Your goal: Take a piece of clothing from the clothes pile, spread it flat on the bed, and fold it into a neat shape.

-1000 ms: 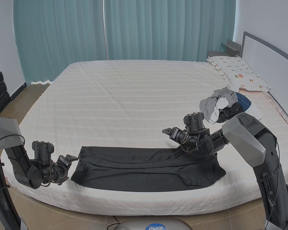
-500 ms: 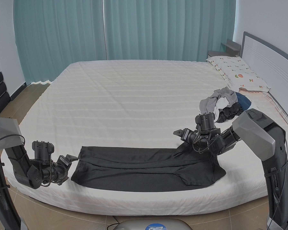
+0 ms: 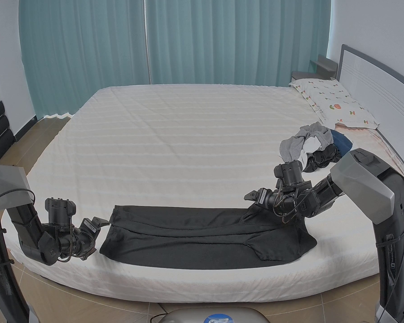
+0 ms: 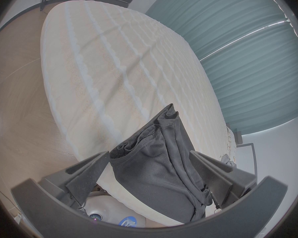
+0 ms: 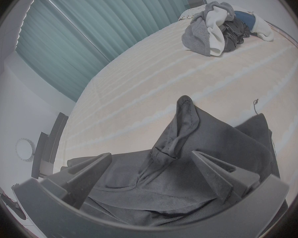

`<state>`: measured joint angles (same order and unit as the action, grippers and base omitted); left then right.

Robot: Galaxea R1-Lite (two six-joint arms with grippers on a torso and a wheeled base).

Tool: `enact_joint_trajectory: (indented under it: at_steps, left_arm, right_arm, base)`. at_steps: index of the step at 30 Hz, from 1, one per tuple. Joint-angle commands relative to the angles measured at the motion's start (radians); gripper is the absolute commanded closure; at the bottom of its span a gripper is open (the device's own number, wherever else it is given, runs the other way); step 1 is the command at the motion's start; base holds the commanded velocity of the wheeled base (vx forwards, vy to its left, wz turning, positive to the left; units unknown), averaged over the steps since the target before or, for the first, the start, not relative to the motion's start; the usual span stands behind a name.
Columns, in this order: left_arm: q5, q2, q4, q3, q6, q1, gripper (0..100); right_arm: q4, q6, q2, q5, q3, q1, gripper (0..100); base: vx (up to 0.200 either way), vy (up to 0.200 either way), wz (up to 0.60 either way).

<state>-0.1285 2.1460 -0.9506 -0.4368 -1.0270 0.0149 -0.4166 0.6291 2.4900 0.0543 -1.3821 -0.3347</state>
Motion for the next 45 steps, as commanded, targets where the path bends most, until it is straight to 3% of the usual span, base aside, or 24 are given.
enact_joint_trajectory:
  at_steps: [1, 7, 11, 12, 32, 33, 40, 45]
  left_arm:
    - [0.000, 0.002, 0.000, 0.000, -0.001, 0.000, 0]
    - [0.004, 0.008, 0.000, -0.002, -0.001, -0.004, 0]
    - [0.018, 0.012, 0.000, -0.005, -0.001, -0.006, 0]
    - [0.020, 0.012, 0.000, -0.005, -0.001, -0.007, 0]
    - [0.027, 0.017, 0.000, -0.007, 0.002, -0.012, 0]
    - [0.027, 0.017, 0.000, -0.007, 0.002, -0.012, 0]
    - [0.027, 0.017, 0.000, -0.007, 0.002, -0.012, 0]
    - [0.027, 0.017, 0.000, -0.007, 0.002, -0.012, 0]
  right_arm:
    - [0.022, 0.000, 0.029, -0.002, -0.034, -0.010, 0]
    - [0.127, 0.007, 0.079, -0.007, -0.140, -0.015, 0]
    - [0.163, 0.004, 0.125, -0.051, -0.207, -0.014, 0]
    - [0.165, 0.004, 0.127, -0.054, -0.212, -0.014, 100]
    - [0.157, 0.027, 0.155, -0.074, -0.304, -0.037, 100]
    - [0.157, 0.027, 0.155, -0.074, -0.304, -0.037, 0]
    - [0.154, 0.104, 0.099, -0.071, -0.290, -0.037, 0]
    - [0.153, 0.119, -0.040, -0.024, -0.201, 0.011, 0]
  base:
    - [0.000, 0.000, 0.00]
    - [0.000, 0.000, 0.00]
    - [0.000, 0.000, 0.00]
    - [0.000, 0.000, 0.00]
    - [0.000, 0.000, 0.00]
    - [0.000, 0.000, 0.00]
    - [0.000, 0.000, 0.00]
    - [0.000, 0.000, 0.00]
